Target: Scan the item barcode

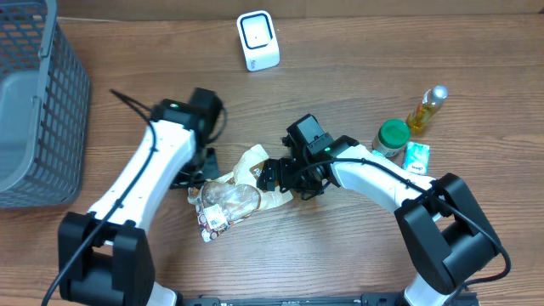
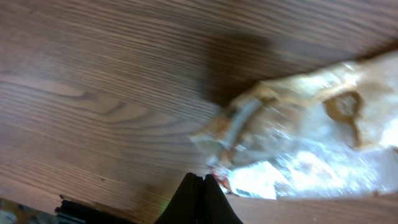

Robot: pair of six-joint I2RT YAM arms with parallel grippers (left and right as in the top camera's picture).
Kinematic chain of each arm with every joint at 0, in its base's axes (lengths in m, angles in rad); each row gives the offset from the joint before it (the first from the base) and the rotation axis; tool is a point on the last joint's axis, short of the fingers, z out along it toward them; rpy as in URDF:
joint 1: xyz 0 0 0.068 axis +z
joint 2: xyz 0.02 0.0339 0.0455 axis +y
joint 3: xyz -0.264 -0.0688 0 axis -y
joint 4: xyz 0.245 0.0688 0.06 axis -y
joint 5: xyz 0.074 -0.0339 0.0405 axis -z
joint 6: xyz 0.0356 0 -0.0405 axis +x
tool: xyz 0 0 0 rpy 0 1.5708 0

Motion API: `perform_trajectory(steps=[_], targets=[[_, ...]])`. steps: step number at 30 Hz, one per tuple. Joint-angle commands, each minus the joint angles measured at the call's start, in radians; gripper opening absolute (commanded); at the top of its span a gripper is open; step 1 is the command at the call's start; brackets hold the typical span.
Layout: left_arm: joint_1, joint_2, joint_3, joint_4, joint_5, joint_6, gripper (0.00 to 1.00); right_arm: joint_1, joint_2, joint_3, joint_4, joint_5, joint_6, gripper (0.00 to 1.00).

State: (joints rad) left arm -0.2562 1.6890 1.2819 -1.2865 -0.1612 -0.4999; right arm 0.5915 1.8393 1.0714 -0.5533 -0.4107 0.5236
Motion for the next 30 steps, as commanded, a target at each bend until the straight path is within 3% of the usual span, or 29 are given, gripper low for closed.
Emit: perform_trajectory(steps=[1, 17, 30], targets=[[0.054, -0.015, -0.013, 0.004, 0.032, 0.008, 0.04, -0.004, 0.018, -0.029, -0.006, 0.035, -0.001, 1.0], [0.081, -0.015, -0.264, 0.294, 0.222, 0.129, 0.04, -0.004, 0.018, -0.029, 0.006, 0.058, 0.0, 1.0], [0.079, -0.015, -0.299, 0.351, 0.233, 0.11, 0.1, -0.004, 0.018, -0.029, 0.01, 0.022, 0.0, 1.0]])
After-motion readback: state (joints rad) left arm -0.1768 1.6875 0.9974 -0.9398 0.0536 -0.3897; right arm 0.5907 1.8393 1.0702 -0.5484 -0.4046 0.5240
